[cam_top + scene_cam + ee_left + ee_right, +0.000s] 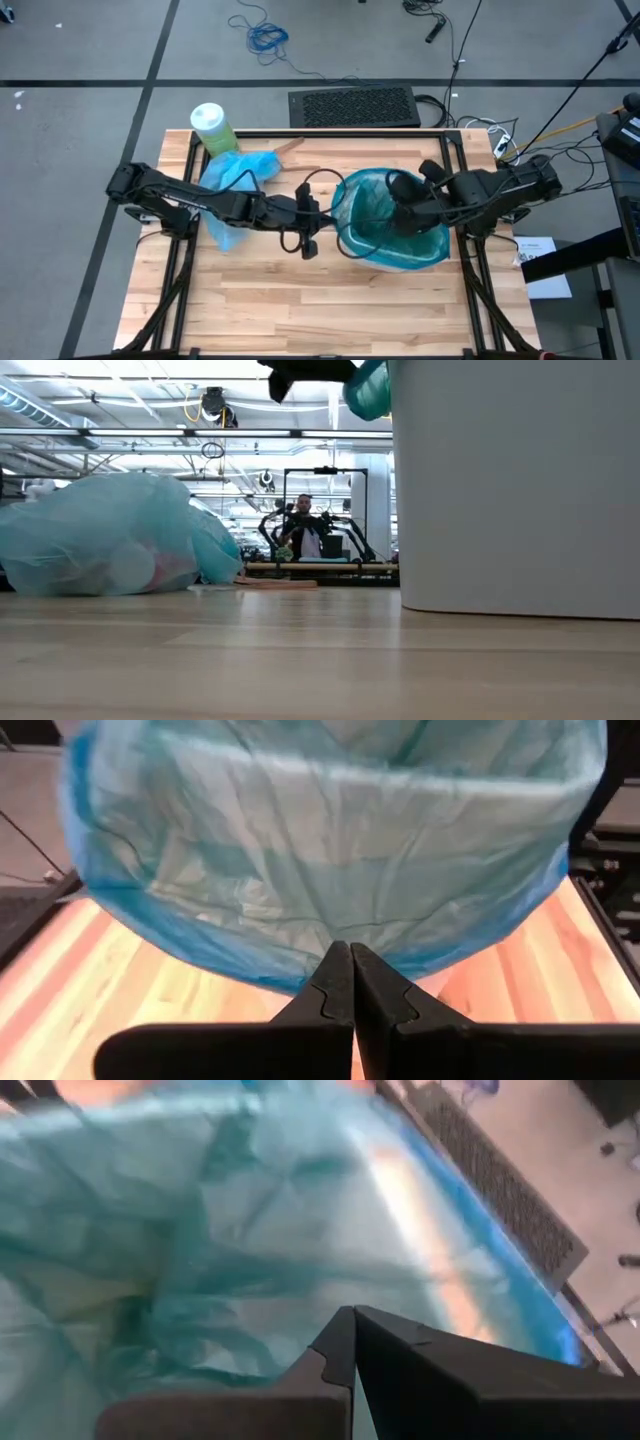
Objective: Place trash/remove bag and relplace
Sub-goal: Insert the plastic bag in the white trash bin
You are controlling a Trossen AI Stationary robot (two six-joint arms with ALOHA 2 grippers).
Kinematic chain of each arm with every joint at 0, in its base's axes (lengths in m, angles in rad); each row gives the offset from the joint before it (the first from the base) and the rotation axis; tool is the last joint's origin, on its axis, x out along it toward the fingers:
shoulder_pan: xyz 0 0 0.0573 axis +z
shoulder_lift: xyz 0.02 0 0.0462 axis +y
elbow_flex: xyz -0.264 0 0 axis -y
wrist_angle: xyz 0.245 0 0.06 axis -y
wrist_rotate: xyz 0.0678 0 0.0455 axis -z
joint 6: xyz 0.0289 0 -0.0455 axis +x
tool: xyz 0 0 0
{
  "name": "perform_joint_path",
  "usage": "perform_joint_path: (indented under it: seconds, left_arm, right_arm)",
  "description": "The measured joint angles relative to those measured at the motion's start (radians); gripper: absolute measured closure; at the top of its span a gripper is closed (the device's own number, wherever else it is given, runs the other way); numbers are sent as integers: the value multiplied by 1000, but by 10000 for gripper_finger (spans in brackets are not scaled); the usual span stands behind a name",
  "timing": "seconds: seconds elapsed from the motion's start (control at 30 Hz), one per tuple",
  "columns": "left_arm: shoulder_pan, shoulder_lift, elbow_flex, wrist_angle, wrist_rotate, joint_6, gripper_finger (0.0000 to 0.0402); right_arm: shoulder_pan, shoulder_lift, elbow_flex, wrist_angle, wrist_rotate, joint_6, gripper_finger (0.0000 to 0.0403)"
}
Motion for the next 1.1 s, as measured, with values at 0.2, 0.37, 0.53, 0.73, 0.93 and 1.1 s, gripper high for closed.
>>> perform_joint_path:
  seconds: [0.2, 0.37, 0.53, 0.73, 0.93, 1.1]
  left_arm:
    - [-6, -79, 0, -17, -17, 51, 401]
    - [-1, -94, 1, 20, 65, 112, 401]
    - [-1, -93, 1, 1, 86, 208, 398]
    - [-1, -149, 1, -73, 80, 243, 380]
    - [-1, -212, 1, -166, 8, 229, 378]
    - [-1, -240, 1, -216, -3, 227, 378]
  right_arm:
    - [54, 0, 90, -7, 50, -26, 403]
    - [76, -2, 107, 79, 13, -122, 403]
    - [75, 7, 99, 253, -116, -217, 403]
    - [47, 54, 99, 344, -234, -280, 402]
    - [-58, 147, 98, 324, -332, -302, 403]
    - [-124, 206, 98, 404, -432, -381, 403]
